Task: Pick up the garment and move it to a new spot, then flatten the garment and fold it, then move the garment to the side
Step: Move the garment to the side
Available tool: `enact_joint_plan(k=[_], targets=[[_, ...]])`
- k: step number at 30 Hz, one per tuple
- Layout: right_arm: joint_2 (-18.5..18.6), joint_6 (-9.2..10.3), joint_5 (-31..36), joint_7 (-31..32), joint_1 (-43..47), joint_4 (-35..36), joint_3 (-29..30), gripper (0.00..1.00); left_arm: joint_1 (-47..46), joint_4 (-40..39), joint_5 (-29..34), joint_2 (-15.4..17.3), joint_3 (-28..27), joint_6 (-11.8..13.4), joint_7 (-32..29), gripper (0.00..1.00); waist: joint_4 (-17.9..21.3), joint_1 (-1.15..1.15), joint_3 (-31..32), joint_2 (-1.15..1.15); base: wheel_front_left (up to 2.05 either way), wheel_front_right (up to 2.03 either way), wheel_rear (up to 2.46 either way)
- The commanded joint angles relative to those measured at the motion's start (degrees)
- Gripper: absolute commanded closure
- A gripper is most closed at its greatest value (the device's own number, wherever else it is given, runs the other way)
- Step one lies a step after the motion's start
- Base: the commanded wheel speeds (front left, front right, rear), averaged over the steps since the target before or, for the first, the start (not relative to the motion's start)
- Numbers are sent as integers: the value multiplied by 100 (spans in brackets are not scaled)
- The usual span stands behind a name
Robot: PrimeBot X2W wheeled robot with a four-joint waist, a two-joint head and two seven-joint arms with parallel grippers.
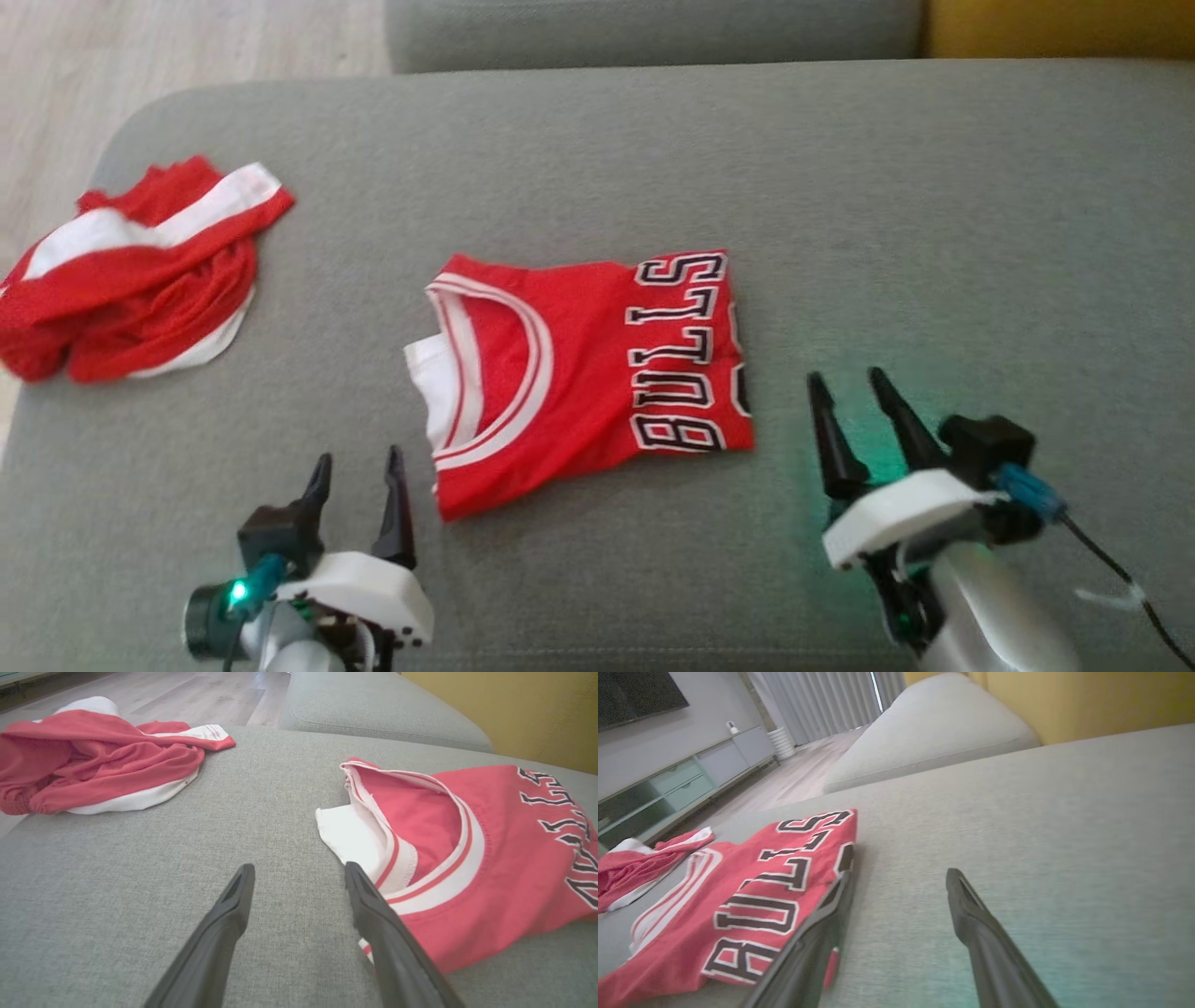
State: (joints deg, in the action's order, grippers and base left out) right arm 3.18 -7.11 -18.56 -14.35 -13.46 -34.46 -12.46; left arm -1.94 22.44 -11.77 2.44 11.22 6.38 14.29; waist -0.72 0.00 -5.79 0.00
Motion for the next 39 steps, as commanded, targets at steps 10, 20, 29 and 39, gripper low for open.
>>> enact_joint_plan(k=[10, 20, 29, 39], targets=[[-30, -37, -340, 141, -1169, -881, -575, 0, -402, -224, -45, 43, 135, -44, 71, 0, -912, 0, -390, 0, 0, 0, 0], [-30, -37, -553, 287, -1488, -1824, -783, 100, -400, -300, -55, 43, 132, -33, 71, 0, -1060, 0, -477, 0, 0, 0, 0], [-30, -37, -852, 24, -1588, -1842, -1045, 100, -465, -290, 61, 43, 134, -130, 71, 0, 54, 0, -401, 0, 0, 0, 0], [-30, -37, -1151, -38, -1553, -1606, -1528, 100, -642, -163, 210, 43, 69, -267, 71, 0, 2277, 0, -479, 0, 0, 0, 0]])
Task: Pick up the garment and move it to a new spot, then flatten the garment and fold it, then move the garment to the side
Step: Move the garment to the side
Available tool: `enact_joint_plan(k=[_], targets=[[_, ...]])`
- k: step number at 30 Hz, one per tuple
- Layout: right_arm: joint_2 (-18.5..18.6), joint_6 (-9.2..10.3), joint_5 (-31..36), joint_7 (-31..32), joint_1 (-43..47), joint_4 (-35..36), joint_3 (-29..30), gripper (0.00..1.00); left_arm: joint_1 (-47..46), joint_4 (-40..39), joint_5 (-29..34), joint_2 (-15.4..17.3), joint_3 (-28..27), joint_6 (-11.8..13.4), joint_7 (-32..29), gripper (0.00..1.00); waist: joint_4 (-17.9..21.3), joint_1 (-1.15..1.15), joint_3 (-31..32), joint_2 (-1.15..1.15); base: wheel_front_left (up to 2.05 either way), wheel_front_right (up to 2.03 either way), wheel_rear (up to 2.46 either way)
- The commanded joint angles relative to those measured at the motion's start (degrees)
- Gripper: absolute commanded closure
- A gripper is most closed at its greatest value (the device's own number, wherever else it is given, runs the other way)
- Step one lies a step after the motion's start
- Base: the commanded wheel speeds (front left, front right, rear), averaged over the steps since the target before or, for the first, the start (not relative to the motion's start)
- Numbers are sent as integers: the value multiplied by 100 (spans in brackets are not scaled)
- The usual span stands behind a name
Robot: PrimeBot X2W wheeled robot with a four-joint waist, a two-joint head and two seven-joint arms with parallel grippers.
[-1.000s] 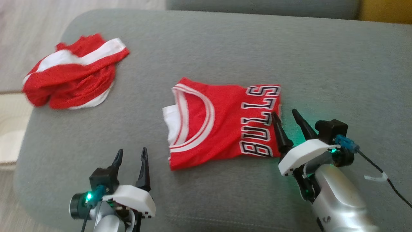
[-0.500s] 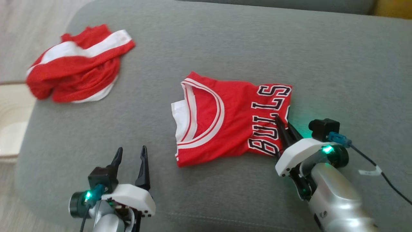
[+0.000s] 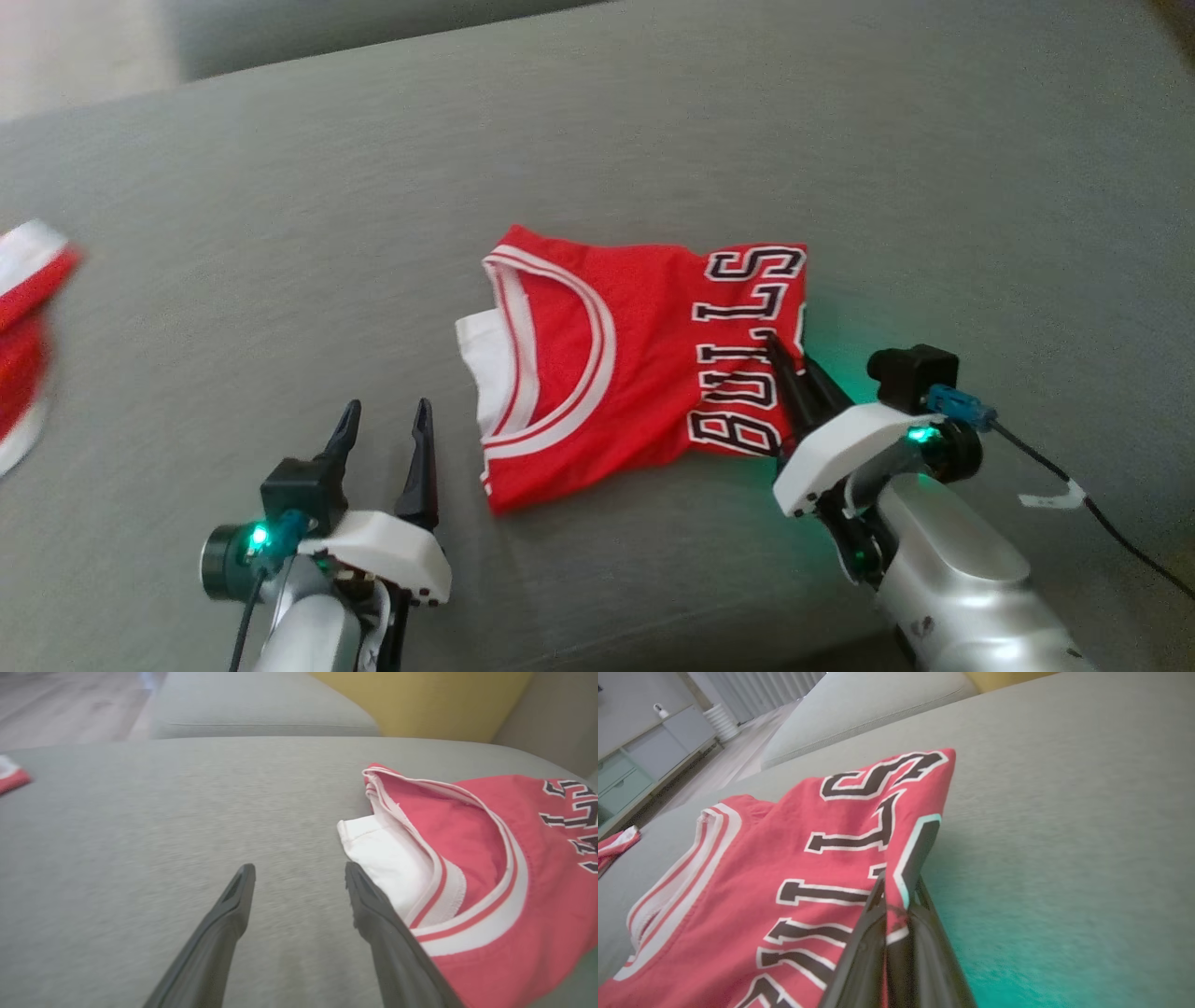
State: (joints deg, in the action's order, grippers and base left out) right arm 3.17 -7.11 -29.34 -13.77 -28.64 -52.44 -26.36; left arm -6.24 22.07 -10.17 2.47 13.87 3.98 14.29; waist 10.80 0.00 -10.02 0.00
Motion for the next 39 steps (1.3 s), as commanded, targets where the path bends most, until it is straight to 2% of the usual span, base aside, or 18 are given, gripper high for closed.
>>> enact_joint_plan(k=[1, 5, 8, 16, 21, 24, 28, 33, 39], targets=[[-29, -37, -113, -100, -25, 233, -193, 100, -227, -112, 70, 41, -206, -40, 71, 0, 1325, 0, -78, 0, 0, 0, 0], [-29, -37, -281, -109, 16, 411, -359, 100, -309, -60, 156, 41, -240, -95, 71, 0, 1966, 0, -175, 0, 0, 0, 0], [-29, -37, -300, -117, 45, 463, -234, 100, -463, 25, 200, 41, -132, -205, 71, 0, 2049, 0, -288, 0, 0, 0, 0], [-29, -37, 101, -121, -272, 775, 14, 100, -603, 68, 304, 48, -215, -224, 71, 0, 2038, 0, -508, 0, 0, 0, 0], [45, -37, 763, -122, -1116, 326, 506, 100, -615, -63, 401, 50, -260, -246, 71, 0, 1597, 0, -736, 0, 0, 0, 0], [345, -37, 1157, -119, -1679, -121, 958, 100, -635, -128, 444, 49, -260, -265, 71, 0, 1287, 0, -855, 0, 0, 0, 0], [1017, -37, 1688, -73, -2329, -839, 1693, 100, -675, -203, 467, 47, -263, -275, 71, 0, 922, 0, -978, 0, 0, 0, 0], [1709, -37, 2269, -59, -2819, -1479, 2485, 100, -659, -264, 473, 45, -293, -271, 71, 0, 651, 0, -1039, 0, 0, 0, 0], [2108, -37, 2834, -61, -3136, -1760, 3102, 100, -648, -281, 488, 44, -319, -270, 71, 0, 556, 0, -1065, 0, 0, 0, 0]])
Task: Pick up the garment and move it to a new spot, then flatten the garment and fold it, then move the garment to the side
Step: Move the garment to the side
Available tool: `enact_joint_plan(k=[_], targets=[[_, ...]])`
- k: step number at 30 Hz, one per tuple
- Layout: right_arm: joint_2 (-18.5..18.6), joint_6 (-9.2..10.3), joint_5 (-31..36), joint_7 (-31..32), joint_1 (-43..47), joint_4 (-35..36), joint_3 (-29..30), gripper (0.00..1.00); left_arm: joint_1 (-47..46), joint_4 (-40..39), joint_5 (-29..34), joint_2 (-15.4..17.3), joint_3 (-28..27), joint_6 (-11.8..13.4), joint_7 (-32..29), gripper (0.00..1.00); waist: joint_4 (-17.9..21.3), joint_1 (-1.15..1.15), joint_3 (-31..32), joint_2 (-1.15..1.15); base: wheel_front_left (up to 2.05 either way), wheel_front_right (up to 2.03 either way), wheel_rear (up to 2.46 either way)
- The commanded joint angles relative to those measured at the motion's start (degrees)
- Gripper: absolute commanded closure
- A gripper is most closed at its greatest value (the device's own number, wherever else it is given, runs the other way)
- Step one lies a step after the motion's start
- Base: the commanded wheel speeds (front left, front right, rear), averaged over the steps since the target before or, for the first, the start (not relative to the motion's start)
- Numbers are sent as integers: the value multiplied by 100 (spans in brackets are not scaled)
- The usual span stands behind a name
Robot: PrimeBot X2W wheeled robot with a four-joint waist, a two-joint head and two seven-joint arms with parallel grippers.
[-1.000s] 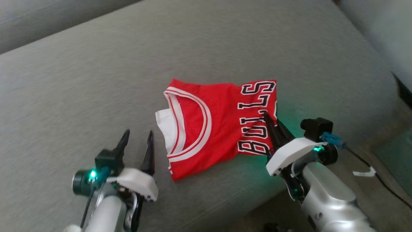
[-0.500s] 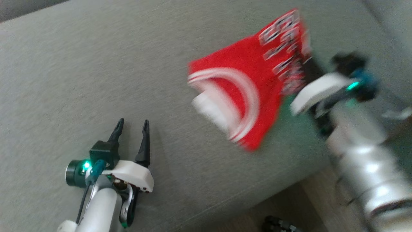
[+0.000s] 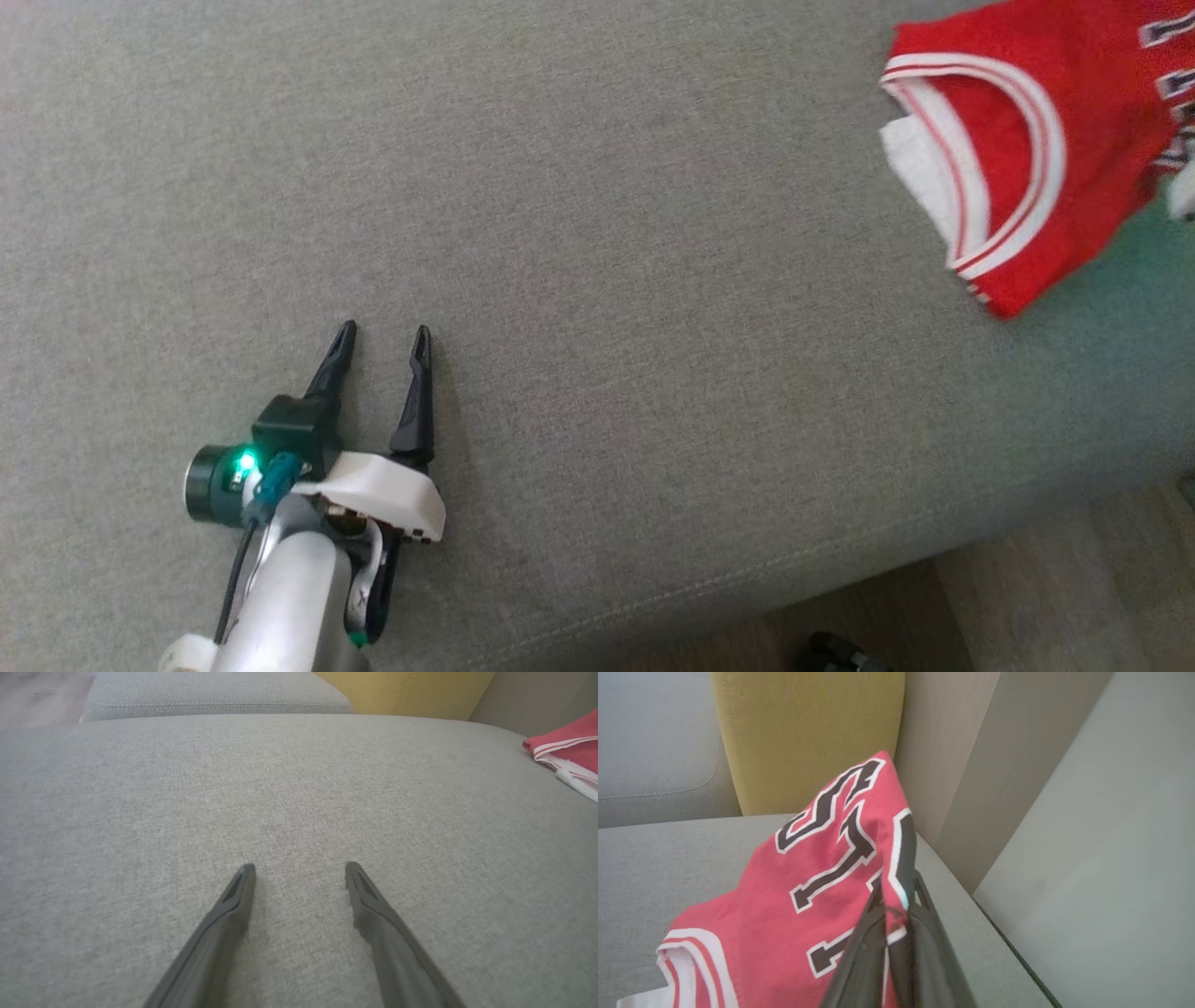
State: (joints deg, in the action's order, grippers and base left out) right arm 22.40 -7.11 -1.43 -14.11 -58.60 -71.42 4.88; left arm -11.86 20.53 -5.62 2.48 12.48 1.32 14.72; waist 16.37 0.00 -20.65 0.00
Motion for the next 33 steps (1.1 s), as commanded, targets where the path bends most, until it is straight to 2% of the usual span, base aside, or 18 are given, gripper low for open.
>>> enact_joint_plan(k=[1, 5, 9, 10, 11, 12, 18, 22, 33], targets=[[244, -37, 134, -24, -172, 117, 65, 100, -88, -129, 38, 43, -182, -3, 28, 0, -6, 0, -4, 0, 0, 0, 0], [355, -37, 435, -16, -259, 83, 405, 100, -104, -130, 49, 42, -182, -9, 28, 0, -19, 0, 0, 0, 0, 0, 0], [261, -37, 716, -23, -289, 155, 548, 100, -124, -117, 47, 41, -183, -11, 28, 0, -26, 0, -11, 0, 0, 0, 0], [233, -37, 754, -32, -281, 193, 613, 80, -123, -109, 45, 41, -183, -10, 28, 0, -28, 0, -12, 0, 0, 0, 0], [178, -37, 791, -42, -271, 234, 656, 49, -123, -101, 40, 41, -185, -7, 28, 0, -32, 0, -10, 0, 0, 0, 0], [119, -37, 817, -48, -259, 254, 705, 0, -121, -94, 31, 41, -189, -4, 28, 0, -36, 0, -8, 0, 0, 0, 0], [-115, -37, 1000, -77, -214, 515, 712, 0, -110, -64, 3, 41, -205, 15, 28, 0, -71, 0, 24, 0, 0, 0, 0], [-352, -37, 989, -85, -91, 1121, 675, 0, -85, -75, -57, 41, -218, 50, 28, 0, -146, 0, 110, 0, 0, 0, 0], [-1267, -37, 100, -88, 1124, 2825, -247, 0, 112, -161, -248, 40, -287, 317, 28, 0, -631, 0, 586, 0, 0, 0, 0]])
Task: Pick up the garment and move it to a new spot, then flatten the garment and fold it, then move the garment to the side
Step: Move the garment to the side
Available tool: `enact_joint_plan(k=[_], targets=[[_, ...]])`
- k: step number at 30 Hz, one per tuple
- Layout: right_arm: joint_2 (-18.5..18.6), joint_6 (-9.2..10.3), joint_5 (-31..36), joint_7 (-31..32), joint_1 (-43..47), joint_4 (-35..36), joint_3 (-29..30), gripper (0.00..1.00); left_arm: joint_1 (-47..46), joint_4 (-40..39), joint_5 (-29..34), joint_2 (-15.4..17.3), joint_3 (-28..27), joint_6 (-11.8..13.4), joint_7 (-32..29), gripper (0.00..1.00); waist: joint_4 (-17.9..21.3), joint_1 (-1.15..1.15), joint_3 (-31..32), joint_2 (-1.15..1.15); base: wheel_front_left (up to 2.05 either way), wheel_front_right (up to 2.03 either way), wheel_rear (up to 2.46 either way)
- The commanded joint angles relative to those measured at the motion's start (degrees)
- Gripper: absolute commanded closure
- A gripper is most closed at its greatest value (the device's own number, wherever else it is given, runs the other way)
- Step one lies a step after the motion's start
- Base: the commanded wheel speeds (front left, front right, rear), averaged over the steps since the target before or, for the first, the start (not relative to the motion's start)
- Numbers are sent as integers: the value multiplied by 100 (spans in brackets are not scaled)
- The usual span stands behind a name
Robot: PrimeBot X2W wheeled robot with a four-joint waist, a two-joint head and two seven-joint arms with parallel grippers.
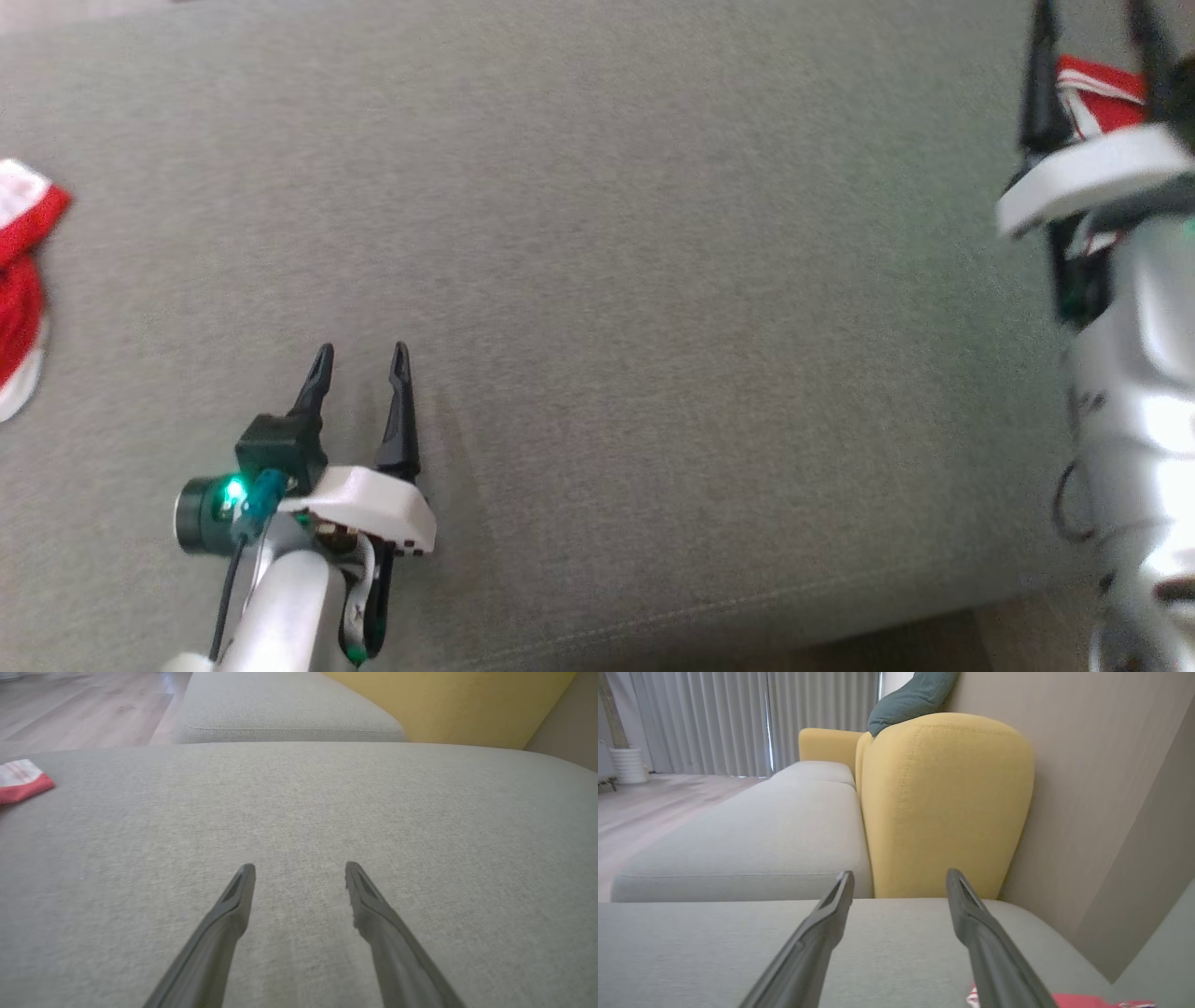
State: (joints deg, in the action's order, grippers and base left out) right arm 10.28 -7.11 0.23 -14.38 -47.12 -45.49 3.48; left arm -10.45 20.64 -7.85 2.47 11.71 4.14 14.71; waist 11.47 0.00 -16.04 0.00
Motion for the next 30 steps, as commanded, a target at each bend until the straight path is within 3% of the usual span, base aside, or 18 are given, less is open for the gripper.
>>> enact_joint_plan(k=[1, 8, 13, 30], targets=[[-108, -37, -181, -61, 147, 318, -157, 0, -9, -162, -42, 41, -200, 55, 29, 0, -218, 0, 190, 0, 0, 0, 0], [-397, -37, -504, -62, 1169, 585, -544, 0, 164, -191, -169, 41, -218, 198, 29, 0, -614, 0, 501, 0, 0, 0, 0], [-609, -37, -767, -62, 1817, 794, -505, 0, 328, -179, -275, 41, -354, 293, 29, 0, -781, 0, 748, 0, 0, 0, 0], [-738, -37, -979, -62, 2751, 1004, -892, 0, 709, -247, -249, 41, -741, 348, 29, 0, -773, 0, 1209, 0, 0, 0, 0]])
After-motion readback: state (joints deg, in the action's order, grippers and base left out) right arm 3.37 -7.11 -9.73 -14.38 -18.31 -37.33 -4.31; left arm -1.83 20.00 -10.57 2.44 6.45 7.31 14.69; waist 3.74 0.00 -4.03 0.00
